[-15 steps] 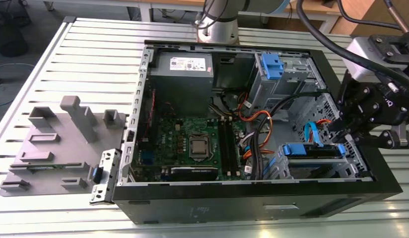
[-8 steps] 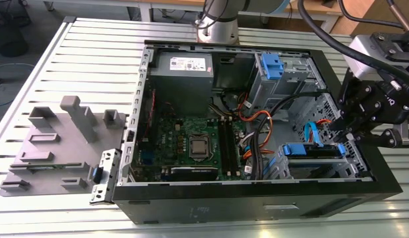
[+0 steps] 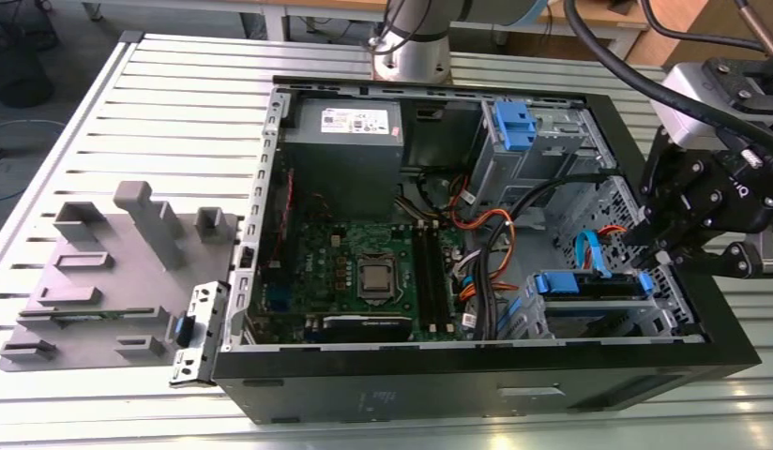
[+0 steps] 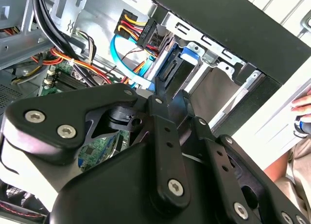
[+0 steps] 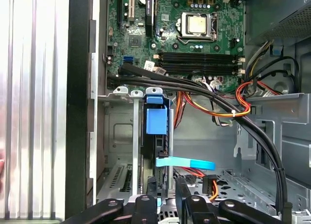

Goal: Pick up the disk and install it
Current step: 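Insert the second disk wire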

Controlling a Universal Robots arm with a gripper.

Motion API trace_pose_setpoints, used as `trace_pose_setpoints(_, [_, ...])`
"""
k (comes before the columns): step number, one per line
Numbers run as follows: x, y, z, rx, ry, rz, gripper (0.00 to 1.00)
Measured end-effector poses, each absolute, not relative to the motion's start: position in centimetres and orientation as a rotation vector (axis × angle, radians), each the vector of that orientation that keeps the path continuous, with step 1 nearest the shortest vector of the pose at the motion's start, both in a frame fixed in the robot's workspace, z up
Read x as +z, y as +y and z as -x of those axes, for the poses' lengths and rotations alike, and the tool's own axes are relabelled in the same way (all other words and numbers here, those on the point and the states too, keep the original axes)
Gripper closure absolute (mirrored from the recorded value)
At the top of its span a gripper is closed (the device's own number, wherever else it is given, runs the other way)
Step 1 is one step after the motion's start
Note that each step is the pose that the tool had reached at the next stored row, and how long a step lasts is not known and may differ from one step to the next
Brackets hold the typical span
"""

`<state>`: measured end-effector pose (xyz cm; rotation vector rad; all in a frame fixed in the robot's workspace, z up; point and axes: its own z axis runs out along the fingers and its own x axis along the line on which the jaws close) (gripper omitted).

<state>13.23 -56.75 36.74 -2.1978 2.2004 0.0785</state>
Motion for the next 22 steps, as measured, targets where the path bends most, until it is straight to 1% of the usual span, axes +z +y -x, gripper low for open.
trace_pose_setpoints(13, [36.5, -55.7, -13.2, 0.083, 2.198, 2.196, 0.71])
trace_pose_setpoints(22, [35.8, -54.3, -13.2, 0.083, 2.198, 2.196, 0.71])
